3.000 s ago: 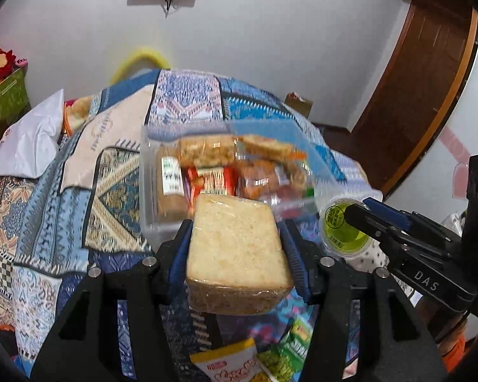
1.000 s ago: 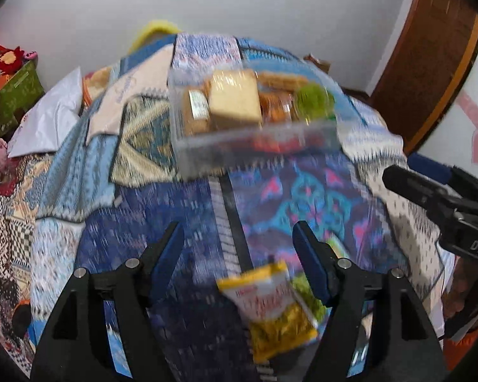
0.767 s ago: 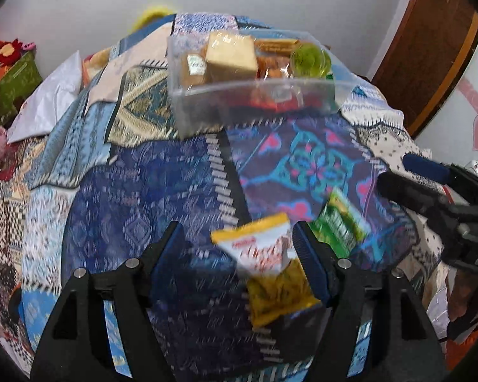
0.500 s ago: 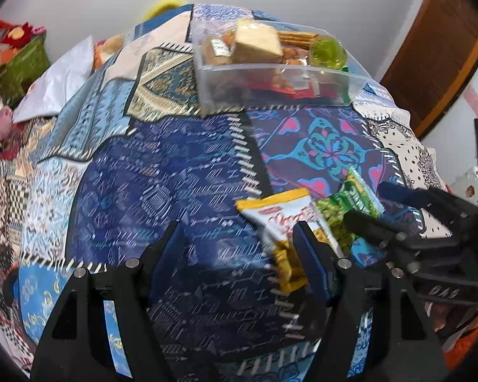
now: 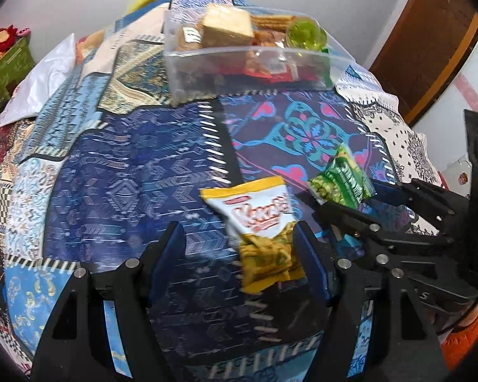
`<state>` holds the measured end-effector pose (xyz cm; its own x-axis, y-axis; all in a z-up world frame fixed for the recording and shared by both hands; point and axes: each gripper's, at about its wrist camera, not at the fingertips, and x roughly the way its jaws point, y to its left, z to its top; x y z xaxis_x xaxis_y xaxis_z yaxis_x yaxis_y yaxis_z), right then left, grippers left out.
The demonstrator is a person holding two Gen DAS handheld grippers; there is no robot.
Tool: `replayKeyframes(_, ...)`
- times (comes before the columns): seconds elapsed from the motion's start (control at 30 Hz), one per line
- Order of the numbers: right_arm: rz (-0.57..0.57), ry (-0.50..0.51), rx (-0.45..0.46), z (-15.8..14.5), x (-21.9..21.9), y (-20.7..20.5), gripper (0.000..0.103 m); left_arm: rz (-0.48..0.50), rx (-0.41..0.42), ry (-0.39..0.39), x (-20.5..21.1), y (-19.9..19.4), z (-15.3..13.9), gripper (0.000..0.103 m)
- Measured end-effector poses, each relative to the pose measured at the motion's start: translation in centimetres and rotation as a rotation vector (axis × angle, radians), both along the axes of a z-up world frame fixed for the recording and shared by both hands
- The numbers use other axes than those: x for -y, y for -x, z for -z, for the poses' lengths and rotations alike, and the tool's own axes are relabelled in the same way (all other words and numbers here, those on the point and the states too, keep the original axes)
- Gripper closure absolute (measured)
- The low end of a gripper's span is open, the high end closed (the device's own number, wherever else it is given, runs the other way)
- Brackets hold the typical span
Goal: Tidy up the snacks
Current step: 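Grasp KAKA chip bag with left gripper while right gripper grasps green pea bag, then carry both bags over the clear box and release them inside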
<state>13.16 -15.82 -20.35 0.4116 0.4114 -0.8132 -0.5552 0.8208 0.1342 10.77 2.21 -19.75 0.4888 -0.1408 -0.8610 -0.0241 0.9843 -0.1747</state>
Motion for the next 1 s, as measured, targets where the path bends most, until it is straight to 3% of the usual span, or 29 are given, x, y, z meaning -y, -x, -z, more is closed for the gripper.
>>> replayKeyframes(0.13,0.036,-0.007,0.009,-0.3,1.3,-0.4,0.058,0.023,-0.018,0.013,1.3,-1.0,1.0,0.033)
replayKeyframes(0.27,0.069,-0.021,0.010,-0.6,2.6,-0.9,0.059,0.025,0.020,-0.032,2.4,-1.4,1.4,0.034)
replayKeyframes(0.33,0.084,-0.031,0.013,-0.9,3.2,-1.0,0.059,0.026,0.039,-0.035,2.5,-1.5,1.5,0.051)
replayKeyframes(0.53,0.113,-0.060,0.039,-2.3,4.3,-1.3,0.059,0.021,0.062,-0.020,2.2,-1.7,1.1,0.054)
replayKeyframes(1.0,0.139,-0.112,0.146,-6.8,4.0,-3.8,0.059,-0.021,0.227,-0.012,0.3,-3.6,-5.4,0.054)
